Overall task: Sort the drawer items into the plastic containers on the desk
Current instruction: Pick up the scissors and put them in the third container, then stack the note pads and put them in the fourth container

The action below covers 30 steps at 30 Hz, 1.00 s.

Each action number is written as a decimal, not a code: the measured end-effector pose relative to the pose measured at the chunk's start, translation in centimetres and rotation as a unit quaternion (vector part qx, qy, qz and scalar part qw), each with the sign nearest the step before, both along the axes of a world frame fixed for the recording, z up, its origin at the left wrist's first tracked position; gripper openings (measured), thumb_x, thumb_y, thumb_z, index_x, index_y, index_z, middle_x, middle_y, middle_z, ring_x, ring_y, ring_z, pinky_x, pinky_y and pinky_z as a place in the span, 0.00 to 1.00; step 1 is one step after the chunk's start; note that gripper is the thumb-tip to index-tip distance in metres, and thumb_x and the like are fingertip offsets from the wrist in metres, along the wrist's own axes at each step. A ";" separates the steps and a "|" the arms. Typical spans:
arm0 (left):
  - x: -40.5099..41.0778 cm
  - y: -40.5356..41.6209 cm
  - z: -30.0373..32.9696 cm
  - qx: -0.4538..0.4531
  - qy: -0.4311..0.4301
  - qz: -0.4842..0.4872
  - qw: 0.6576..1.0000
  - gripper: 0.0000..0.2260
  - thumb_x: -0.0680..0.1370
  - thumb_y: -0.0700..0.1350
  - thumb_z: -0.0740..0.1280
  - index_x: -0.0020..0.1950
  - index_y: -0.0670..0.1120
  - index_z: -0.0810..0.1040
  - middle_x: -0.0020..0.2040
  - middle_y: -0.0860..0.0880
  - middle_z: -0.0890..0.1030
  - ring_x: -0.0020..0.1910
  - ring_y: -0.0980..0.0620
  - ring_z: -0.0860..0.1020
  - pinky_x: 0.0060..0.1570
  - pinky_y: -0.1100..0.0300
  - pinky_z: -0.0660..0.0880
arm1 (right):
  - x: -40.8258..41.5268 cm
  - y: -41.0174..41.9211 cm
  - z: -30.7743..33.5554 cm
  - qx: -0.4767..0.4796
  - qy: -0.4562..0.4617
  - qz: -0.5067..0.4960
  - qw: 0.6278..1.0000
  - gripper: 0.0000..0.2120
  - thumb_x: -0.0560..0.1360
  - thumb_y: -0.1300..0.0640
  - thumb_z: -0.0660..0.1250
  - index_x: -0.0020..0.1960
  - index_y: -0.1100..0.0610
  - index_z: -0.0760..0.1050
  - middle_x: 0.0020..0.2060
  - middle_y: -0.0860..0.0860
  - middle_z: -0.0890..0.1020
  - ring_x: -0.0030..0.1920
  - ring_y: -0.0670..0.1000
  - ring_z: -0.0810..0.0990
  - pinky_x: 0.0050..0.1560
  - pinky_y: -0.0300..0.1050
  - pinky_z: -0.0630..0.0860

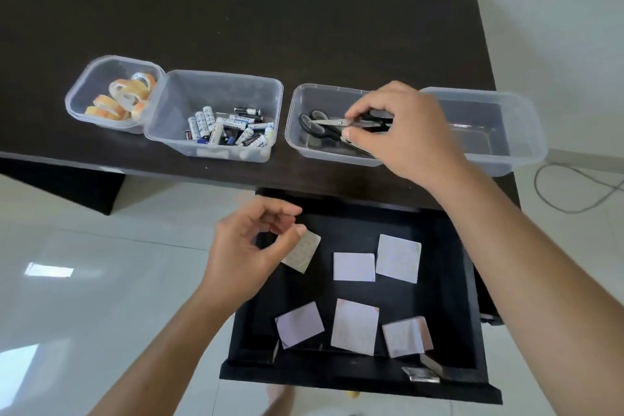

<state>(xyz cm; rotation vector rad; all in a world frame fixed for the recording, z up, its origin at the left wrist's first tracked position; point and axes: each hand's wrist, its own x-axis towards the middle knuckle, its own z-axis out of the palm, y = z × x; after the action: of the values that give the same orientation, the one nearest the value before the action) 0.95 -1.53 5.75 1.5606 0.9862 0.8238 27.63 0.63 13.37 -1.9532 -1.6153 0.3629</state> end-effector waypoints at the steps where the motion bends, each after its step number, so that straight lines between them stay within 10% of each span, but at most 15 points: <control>1: -0.3 -0.6 -0.9 -0.016 0.015 -0.013 1.000 0.10 0.75 0.39 0.78 0.53 0.50 0.85 0.46 0.52 0.86 0.46 0.52 0.85 0.52 0.57 0.83 | -0.1 0.6 -0.6 -0.018 -0.021 0.013 1.000 0.07 0.75 0.47 0.78 0.53 0.44 0.87 0.54 0.46 0.83 0.54 0.48 0.80 0.53 0.43 0.75; 10: 0.0 -3.2 -4.7 -0.077 0.055 -0.094 0.991 0.13 0.75 0.40 0.79 0.55 0.54 0.84 0.50 0.56 0.85 0.54 0.50 0.84 0.56 0.53 0.83 | 0.6 0.9 -2.4 -0.010 -0.034 0.034 0.999 0.11 0.75 0.48 0.78 0.58 0.46 0.86 0.55 0.46 0.84 0.58 0.49 0.80 0.63 0.52 0.78; 16: 1.5 -4.9 -6.7 -0.089 0.104 -0.135 0.981 0.14 0.75 0.42 0.80 0.58 0.53 0.84 0.51 0.57 0.85 0.55 0.55 0.83 0.58 0.57 0.82 | 0.4 -4.1 -1.5 0.082 0.023 0.036 0.996 0.08 0.76 0.55 0.77 0.56 0.52 0.87 0.51 0.46 0.85 0.51 0.41 0.81 0.55 0.28 0.71; 30: 4.1 -7.5 -11.7 0.026 0.295 -0.271 0.916 0.23 0.72 0.49 0.81 0.65 0.57 0.80 0.61 0.60 0.76 0.56 0.61 0.77 0.54 0.71 0.71 | 2.0 -19.4 -14.9 -0.050 0.101 -0.022 0.993 0.09 0.74 0.61 0.79 0.52 0.52 0.86 0.50 0.45 0.84 0.52 0.46 0.83 0.56 0.48 0.80</control>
<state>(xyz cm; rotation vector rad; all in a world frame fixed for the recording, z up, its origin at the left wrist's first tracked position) 5.02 -9.05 -5.97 2.0529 0.8676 -0.0246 29.62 -18.76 -1.52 -1.9536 -1.4474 0.6141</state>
